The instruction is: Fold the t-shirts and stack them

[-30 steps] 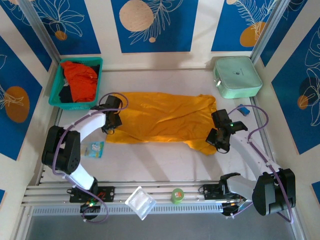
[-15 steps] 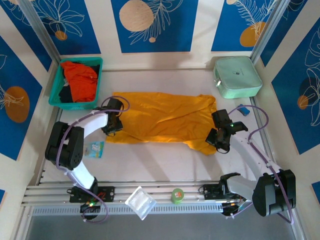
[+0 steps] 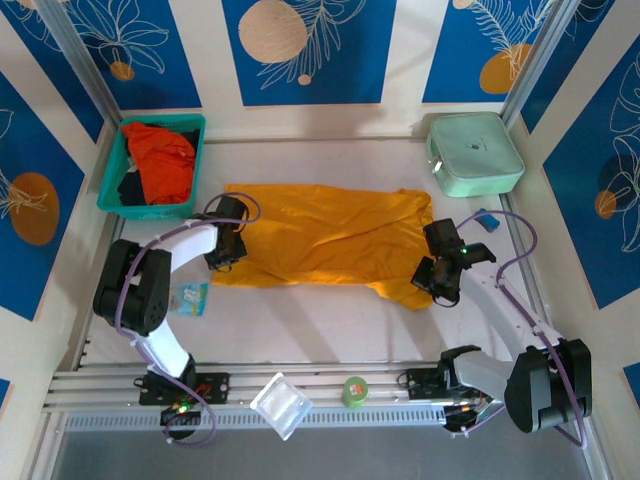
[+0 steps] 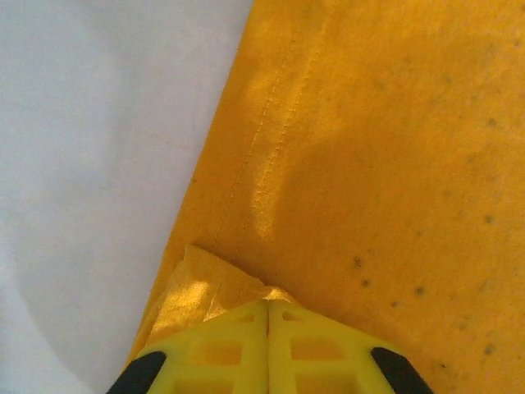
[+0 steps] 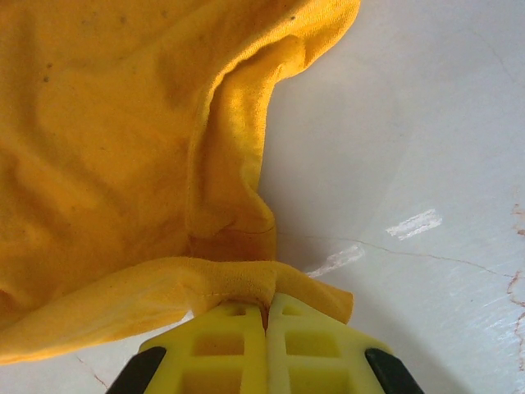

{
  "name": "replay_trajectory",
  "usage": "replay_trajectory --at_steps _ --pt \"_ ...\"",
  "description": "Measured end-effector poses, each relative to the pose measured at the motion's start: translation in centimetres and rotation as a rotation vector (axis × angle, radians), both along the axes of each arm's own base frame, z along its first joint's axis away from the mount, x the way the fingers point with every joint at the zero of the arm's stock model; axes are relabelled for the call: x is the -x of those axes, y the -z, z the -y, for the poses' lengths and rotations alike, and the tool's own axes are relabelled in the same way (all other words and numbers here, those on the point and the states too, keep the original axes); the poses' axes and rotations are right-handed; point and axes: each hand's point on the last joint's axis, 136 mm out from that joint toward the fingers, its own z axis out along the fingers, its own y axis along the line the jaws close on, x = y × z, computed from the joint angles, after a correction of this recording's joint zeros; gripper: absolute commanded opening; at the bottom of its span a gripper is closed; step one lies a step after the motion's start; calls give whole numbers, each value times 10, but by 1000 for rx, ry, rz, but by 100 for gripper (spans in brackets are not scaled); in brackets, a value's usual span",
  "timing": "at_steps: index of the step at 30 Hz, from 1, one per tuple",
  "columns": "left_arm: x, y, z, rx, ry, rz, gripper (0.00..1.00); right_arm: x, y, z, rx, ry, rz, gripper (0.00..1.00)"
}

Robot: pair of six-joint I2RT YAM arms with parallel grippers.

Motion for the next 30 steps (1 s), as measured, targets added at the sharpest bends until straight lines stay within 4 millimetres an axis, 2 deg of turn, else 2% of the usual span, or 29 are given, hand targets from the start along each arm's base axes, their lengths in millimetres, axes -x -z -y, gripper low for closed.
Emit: replay_trajectory --at_steps 5,8,11,17,22,27,30 --pt "-3 -11 1 9 2 34 1 0 0 0 0 0 0 0" --pt "-3 -12 1 8 3 37 18 0 0 0 -2 -4 -1 0" --pt "-3 -13 -1 1 1 38 32 0 0 0 -2 -7 -1 0" --pt "-3 -12 -4 -17 -5 37 42 0 0 0 -2 -5 -1 0" --pt "-10 -4 -4 -32 -7 18 42 0 0 1 -2 -2 -1 0" --pt "-15 7 -1 -38 -3 -6 35 0 0 0 -5 -3 -2 0" --pt "-17 7 -1 -37 -4 -2 31 0 0 0 -5 -3 -2 0"
